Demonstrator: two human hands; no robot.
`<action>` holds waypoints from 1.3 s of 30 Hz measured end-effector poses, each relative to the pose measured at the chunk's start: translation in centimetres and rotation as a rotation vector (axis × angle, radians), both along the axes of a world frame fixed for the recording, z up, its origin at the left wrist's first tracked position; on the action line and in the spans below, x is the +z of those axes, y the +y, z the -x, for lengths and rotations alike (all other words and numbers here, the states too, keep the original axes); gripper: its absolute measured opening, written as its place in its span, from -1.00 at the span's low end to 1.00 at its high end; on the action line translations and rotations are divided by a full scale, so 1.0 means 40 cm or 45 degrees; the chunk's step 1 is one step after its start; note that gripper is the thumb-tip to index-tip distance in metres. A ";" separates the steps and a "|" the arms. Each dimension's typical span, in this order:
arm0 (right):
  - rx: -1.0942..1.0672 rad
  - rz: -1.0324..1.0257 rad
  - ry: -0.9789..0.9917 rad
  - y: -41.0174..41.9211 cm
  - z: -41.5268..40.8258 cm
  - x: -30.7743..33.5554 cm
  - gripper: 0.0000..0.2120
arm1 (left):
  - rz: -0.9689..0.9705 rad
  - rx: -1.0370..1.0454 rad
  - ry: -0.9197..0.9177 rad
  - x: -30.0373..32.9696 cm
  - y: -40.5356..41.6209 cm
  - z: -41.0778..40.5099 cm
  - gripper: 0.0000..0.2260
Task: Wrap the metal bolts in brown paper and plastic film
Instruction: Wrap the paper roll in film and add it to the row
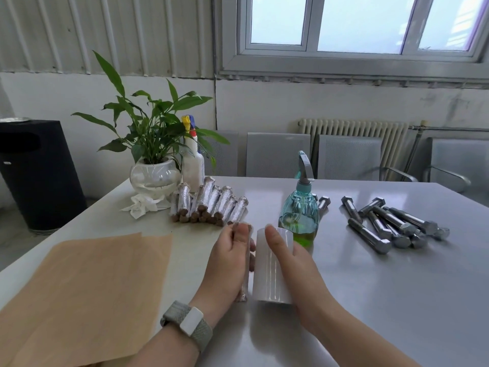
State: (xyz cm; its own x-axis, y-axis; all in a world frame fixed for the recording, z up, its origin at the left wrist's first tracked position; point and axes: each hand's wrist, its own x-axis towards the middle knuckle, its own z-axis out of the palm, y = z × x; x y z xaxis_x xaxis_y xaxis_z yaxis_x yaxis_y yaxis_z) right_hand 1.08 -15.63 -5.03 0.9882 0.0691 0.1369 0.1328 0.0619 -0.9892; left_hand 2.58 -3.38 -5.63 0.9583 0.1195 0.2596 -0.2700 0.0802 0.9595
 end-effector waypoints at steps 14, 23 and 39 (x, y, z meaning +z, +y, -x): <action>-0.435 0.362 -0.104 0.004 0.009 -0.007 -0.39 | 0.634 -0.396 0.226 0.004 -0.034 0.033 -0.61; 0.041 -0.055 0.130 -0.010 0.001 0.007 -0.53 | -0.159 -0.044 -0.011 -0.016 -0.001 0.008 -0.57; -0.033 -0.178 0.215 -0.009 -0.010 -0.006 -0.64 | 0.373 -0.228 0.105 -0.003 -0.026 0.024 -0.72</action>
State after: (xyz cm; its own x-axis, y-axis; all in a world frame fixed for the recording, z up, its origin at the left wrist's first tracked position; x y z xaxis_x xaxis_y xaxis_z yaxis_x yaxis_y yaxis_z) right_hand 1.49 -16.00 -5.29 0.9991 0.0357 -0.0238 -0.0304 0.1989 -0.9795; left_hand 1.63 -4.44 -5.74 0.9871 0.0055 0.1602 -0.1493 0.3945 0.9067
